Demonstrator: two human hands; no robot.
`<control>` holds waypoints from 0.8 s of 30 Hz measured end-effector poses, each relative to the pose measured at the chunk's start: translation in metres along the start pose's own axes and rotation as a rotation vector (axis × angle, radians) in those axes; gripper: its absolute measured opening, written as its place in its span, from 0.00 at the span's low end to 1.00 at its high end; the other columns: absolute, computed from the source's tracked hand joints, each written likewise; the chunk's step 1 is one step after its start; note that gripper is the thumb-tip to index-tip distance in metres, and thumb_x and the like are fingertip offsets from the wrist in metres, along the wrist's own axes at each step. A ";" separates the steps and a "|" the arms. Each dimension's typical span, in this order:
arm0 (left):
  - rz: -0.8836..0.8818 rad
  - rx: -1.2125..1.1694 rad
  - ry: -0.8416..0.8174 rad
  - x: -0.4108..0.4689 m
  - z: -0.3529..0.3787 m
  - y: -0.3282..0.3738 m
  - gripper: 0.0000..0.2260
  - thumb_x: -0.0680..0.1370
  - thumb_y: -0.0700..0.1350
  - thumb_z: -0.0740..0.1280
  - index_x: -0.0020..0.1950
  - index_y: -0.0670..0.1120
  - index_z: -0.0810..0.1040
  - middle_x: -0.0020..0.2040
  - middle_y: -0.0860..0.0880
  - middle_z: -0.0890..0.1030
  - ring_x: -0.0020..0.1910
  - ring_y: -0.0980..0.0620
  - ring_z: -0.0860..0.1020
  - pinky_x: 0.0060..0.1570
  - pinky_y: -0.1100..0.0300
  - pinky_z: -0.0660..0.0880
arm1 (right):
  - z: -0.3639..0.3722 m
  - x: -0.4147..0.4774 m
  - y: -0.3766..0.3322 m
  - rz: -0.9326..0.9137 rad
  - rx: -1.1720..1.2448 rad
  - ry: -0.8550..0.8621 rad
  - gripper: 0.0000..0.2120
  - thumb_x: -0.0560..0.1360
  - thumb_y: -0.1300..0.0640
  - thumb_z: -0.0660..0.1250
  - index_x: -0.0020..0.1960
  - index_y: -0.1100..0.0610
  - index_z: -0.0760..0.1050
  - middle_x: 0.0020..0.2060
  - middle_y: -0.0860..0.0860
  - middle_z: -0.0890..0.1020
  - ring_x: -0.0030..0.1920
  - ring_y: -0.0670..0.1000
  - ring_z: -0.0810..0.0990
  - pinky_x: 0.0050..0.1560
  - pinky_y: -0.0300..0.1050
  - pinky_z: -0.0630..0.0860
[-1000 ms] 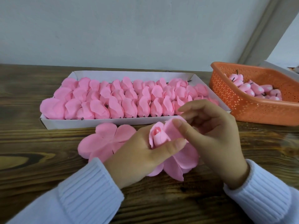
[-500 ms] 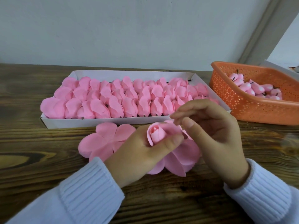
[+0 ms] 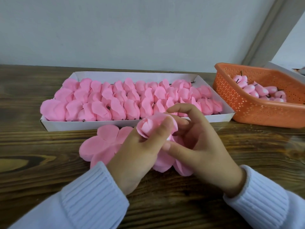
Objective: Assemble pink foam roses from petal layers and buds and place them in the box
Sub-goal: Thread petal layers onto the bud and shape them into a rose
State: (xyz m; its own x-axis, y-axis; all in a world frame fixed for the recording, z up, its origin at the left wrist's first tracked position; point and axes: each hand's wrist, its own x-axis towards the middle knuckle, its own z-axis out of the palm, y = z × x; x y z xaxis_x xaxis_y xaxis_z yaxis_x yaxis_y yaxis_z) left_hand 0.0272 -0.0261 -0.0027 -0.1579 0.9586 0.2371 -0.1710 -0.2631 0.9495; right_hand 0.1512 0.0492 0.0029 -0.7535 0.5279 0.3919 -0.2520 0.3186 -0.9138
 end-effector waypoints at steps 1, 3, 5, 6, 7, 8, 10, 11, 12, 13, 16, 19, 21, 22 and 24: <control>0.002 -0.005 -0.011 0.000 0.000 0.000 0.16 0.74 0.58 0.63 0.51 0.50 0.83 0.57 0.50 0.82 0.61 0.51 0.79 0.62 0.50 0.73 | 0.000 0.000 0.000 0.014 0.045 0.009 0.25 0.69 0.66 0.71 0.61 0.56 0.66 0.47 0.48 0.83 0.49 0.46 0.82 0.48 0.39 0.77; 0.006 0.007 -0.039 0.000 0.000 0.002 0.15 0.74 0.57 0.63 0.54 0.51 0.82 0.57 0.48 0.82 0.61 0.49 0.79 0.62 0.48 0.73 | 0.000 0.001 -0.001 0.043 0.110 0.020 0.25 0.69 0.68 0.70 0.61 0.56 0.66 0.44 0.48 0.84 0.46 0.46 0.83 0.46 0.38 0.78; 0.013 0.026 -0.092 -0.001 -0.001 0.004 0.16 0.74 0.54 0.64 0.59 0.50 0.79 0.56 0.45 0.82 0.59 0.47 0.79 0.60 0.49 0.75 | -0.003 0.002 -0.003 0.057 0.139 0.000 0.23 0.71 0.69 0.67 0.62 0.58 0.65 0.40 0.47 0.85 0.41 0.42 0.83 0.41 0.33 0.77; 0.020 0.031 -0.135 -0.001 -0.002 0.007 0.18 0.74 0.51 0.65 0.62 0.47 0.77 0.56 0.42 0.82 0.58 0.46 0.80 0.59 0.50 0.76 | -0.005 0.002 -0.004 0.066 0.158 -0.021 0.22 0.72 0.68 0.66 0.63 0.59 0.65 0.38 0.46 0.85 0.39 0.41 0.83 0.39 0.32 0.77; 0.026 0.036 -0.187 -0.001 -0.002 0.009 0.19 0.74 0.48 0.66 0.64 0.44 0.75 0.55 0.39 0.81 0.58 0.45 0.80 0.58 0.51 0.77 | -0.006 0.003 -0.005 0.085 0.187 -0.041 0.21 0.73 0.66 0.66 0.64 0.60 0.65 0.38 0.47 0.85 0.39 0.42 0.83 0.39 0.33 0.77; 0.022 0.040 -0.240 0.000 -0.002 0.011 0.20 0.73 0.45 0.67 0.64 0.42 0.74 0.54 0.37 0.81 0.57 0.44 0.80 0.56 0.53 0.77 | -0.008 0.003 -0.006 0.109 0.220 -0.058 0.22 0.72 0.64 0.66 0.64 0.59 0.65 0.38 0.49 0.85 0.39 0.44 0.83 0.40 0.36 0.77; -0.014 0.043 -0.325 0.000 -0.003 0.016 0.18 0.72 0.42 0.69 0.61 0.42 0.74 0.49 0.40 0.81 0.53 0.45 0.81 0.52 0.55 0.77 | -0.011 0.004 -0.007 0.146 0.267 -0.096 0.24 0.70 0.61 0.67 0.65 0.57 0.66 0.41 0.52 0.85 0.41 0.48 0.83 0.42 0.39 0.78; -0.030 0.039 -0.356 0.000 -0.003 0.018 0.16 0.72 0.41 0.68 0.59 0.42 0.75 0.47 0.44 0.82 0.51 0.47 0.81 0.51 0.56 0.77 | -0.012 0.005 -0.007 0.158 0.279 -0.114 0.25 0.70 0.61 0.66 0.66 0.57 0.65 0.42 0.52 0.84 0.42 0.48 0.83 0.43 0.39 0.78; -0.043 0.033 -0.382 0.000 -0.003 0.019 0.15 0.72 0.41 0.68 0.58 0.41 0.76 0.46 0.47 0.81 0.50 0.49 0.81 0.50 0.57 0.76 | -0.014 0.005 -0.007 0.166 0.286 -0.130 0.25 0.71 0.62 0.66 0.67 0.56 0.65 0.43 0.52 0.84 0.43 0.48 0.83 0.44 0.40 0.78; -0.054 0.029 -0.397 0.000 -0.004 0.020 0.14 0.72 0.40 0.67 0.57 0.40 0.76 0.45 0.48 0.81 0.49 0.50 0.81 0.49 0.59 0.77 | -0.015 0.005 -0.007 0.174 0.287 -0.144 0.26 0.71 0.63 0.65 0.68 0.56 0.64 0.45 0.52 0.84 0.45 0.49 0.83 0.46 0.41 0.79; -0.071 0.094 -0.393 -0.001 -0.006 0.020 0.12 0.76 0.41 0.67 0.58 0.39 0.76 0.49 0.35 0.81 0.51 0.45 0.82 0.51 0.59 0.78 | -0.016 0.006 -0.006 0.191 0.258 -0.192 0.30 0.71 0.66 0.66 0.71 0.55 0.61 0.52 0.53 0.83 0.52 0.52 0.83 0.51 0.44 0.79; -0.035 0.133 -0.327 -0.002 -0.002 0.019 0.09 0.77 0.41 0.65 0.56 0.47 0.79 0.53 0.41 0.83 0.53 0.49 0.82 0.51 0.64 0.78 | -0.016 0.006 -0.007 0.217 0.215 -0.209 0.33 0.71 0.73 0.64 0.72 0.56 0.59 0.53 0.51 0.82 0.53 0.51 0.82 0.49 0.40 0.78; -0.023 0.151 -0.258 -0.003 0.000 0.018 0.10 0.77 0.45 0.63 0.56 0.53 0.78 0.55 0.51 0.83 0.53 0.56 0.82 0.49 0.69 0.76 | -0.016 0.006 -0.007 0.217 0.166 -0.192 0.35 0.70 0.72 0.66 0.73 0.55 0.58 0.53 0.51 0.82 0.53 0.52 0.82 0.51 0.42 0.78; -0.014 0.186 -0.239 -0.003 0.001 0.018 0.10 0.77 0.47 0.62 0.57 0.54 0.77 0.56 0.53 0.83 0.53 0.59 0.81 0.49 0.71 0.75 | -0.016 0.005 -0.007 0.214 0.149 -0.178 0.36 0.70 0.70 0.67 0.73 0.55 0.58 0.53 0.52 0.82 0.53 0.53 0.82 0.52 0.43 0.78; -0.002 0.256 -0.213 -0.003 0.000 0.016 0.12 0.77 0.50 0.61 0.59 0.55 0.76 0.56 0.58 0.82 0.55 0.63 0.80 0.50 0.74 0.73 | -0.015 0.005 -0.008 0.206 0.135 -0.150 0.36 0.70 0.69 0.67 0.74 0.55 0.57 0.52 0.55 0.82 0.53 0.54 0.81 0.54 0.44 0.78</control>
State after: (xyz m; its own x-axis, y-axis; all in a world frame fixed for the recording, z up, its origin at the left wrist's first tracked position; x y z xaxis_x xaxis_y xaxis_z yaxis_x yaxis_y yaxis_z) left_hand 0.0246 -0.0335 0.0121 0.0538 0.9675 0.2472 0.0834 -0.2510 0.9644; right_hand 0.1588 0.0611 0.0138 -0.8763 0.4449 0.1851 -0.1552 0.1031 -0.9825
